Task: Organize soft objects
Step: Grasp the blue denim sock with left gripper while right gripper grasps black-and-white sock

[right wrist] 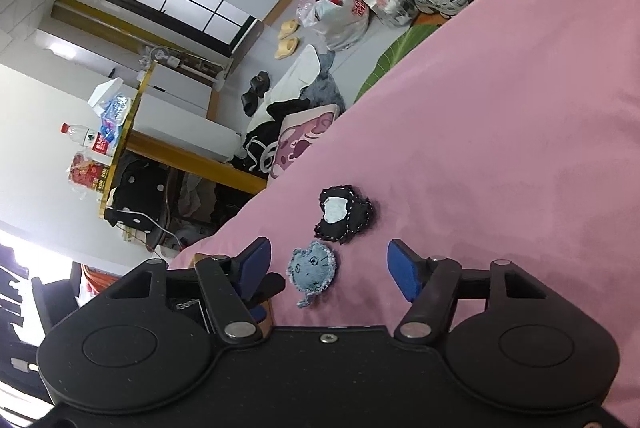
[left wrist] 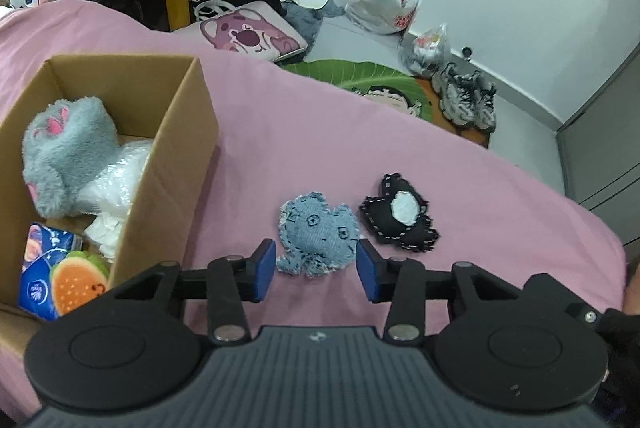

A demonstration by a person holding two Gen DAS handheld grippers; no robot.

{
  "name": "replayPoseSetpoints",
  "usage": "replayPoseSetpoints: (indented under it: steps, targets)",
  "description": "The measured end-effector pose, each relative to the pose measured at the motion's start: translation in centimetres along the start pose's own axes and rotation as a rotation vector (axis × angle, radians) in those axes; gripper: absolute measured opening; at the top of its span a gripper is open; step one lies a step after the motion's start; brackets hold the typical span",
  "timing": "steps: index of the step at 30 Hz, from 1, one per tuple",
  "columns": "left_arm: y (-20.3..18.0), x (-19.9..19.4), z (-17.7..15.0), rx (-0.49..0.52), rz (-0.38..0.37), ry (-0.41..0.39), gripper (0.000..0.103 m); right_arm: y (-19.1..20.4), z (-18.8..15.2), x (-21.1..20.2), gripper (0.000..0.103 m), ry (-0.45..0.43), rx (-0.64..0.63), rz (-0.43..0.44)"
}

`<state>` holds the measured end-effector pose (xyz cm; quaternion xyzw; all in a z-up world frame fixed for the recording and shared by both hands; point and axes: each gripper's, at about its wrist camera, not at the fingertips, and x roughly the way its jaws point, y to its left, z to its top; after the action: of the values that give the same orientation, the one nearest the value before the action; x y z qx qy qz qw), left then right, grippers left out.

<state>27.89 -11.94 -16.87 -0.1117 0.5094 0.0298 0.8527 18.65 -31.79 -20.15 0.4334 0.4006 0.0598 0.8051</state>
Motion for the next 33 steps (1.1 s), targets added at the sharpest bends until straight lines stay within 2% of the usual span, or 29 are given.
replayPoseSetpoints:
  steps: [13,21,27,30,32,33]
  targets:
    - [0.6,4.5,0.8,-0.015,0.023,0.051,0.041,-0.8,0.4,4.3,0.059,0.052,0.021,-0.023]
    - [0.5,6.3,1.4,-0.021,0.011,0.066,0.041,-0.9,1.0,6.9,0.059,0.077,0.028,-0.041]
    - [1.0,6.7,1.8,-0.065,-0.017,0.070,0.041,-1.1,1.1,8.4,0.058,0.077,0.049,-0.049]
    - [1.0,6.6,1.9,-0.085,-0.023,0.067,0.037,-1.2,1.1,8.8,0.054,0.074,0.060,-0.044]
    - [1.0,6.4,1.8,-0.092,-0.026,0.060,0.033,-1.2,1.2,9.2,0.046,0.075,0.066,-0.049]
    - [1.0,6.3,1.8,-0.097,-0.029,0.057,0.030,-1.2,1.1,9.4,0.036,0.077,0.064,-0.057]
